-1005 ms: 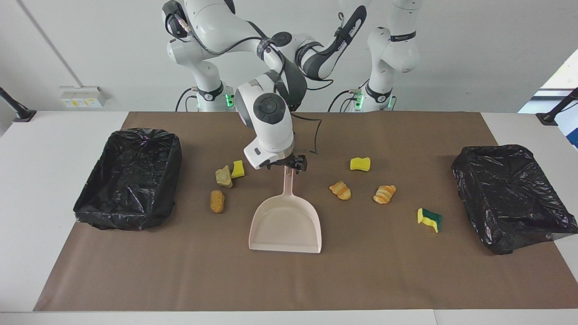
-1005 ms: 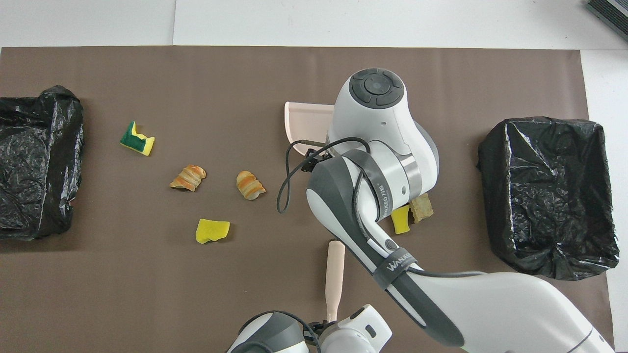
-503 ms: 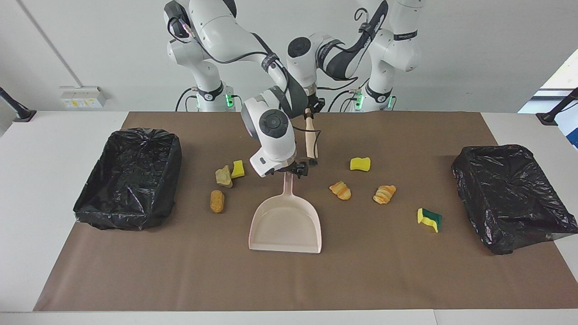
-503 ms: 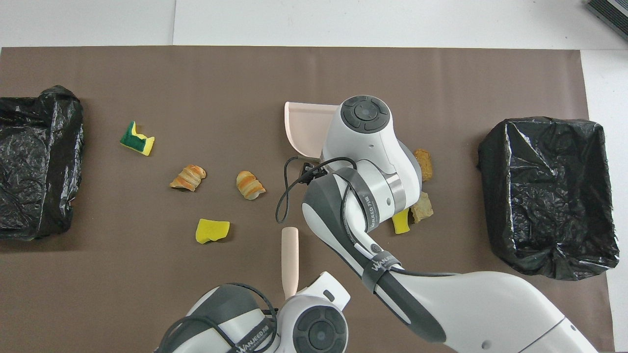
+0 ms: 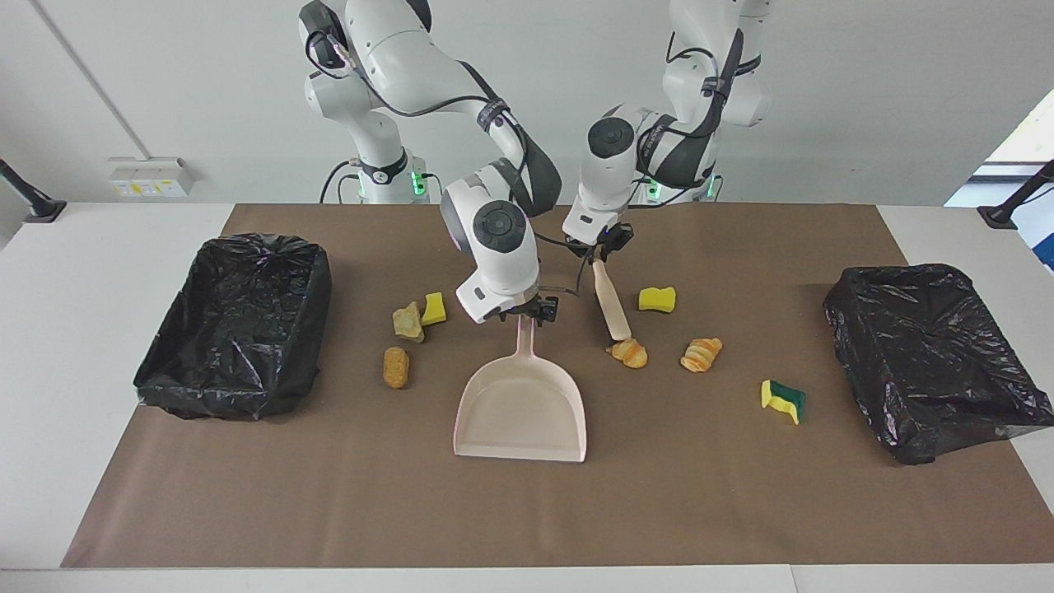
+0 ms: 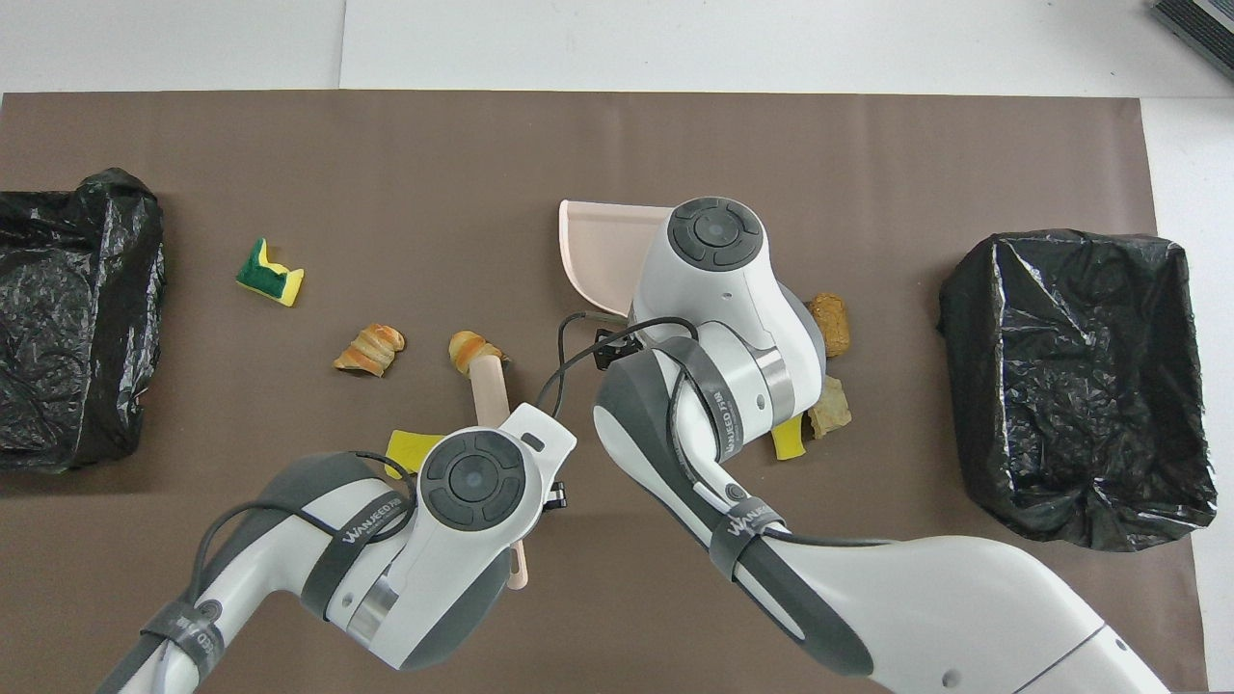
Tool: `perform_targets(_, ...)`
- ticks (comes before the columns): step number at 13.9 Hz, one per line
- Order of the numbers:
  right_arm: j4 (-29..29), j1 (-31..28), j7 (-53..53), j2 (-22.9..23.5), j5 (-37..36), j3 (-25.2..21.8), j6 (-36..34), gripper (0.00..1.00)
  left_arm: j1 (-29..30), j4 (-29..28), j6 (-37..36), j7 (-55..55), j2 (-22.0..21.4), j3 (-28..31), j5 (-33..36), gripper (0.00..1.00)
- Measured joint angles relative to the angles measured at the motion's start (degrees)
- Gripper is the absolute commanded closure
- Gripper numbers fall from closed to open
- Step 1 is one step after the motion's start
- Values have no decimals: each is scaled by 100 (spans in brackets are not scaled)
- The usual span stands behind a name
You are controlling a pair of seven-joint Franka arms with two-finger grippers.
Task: Sweep and dump trash in bin
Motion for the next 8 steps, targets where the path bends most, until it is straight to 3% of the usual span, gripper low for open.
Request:
perform_targets(5, -7, 7, -53, -18, 6, 7, 17, 100, 463, 21, -558, 24, -127, 1, 0, 100)
perform_targets(8, -2, -17, -982, -100, 5, -13, -15, 100, 575, 165, -694, 78, -306, 6, 0, 100)
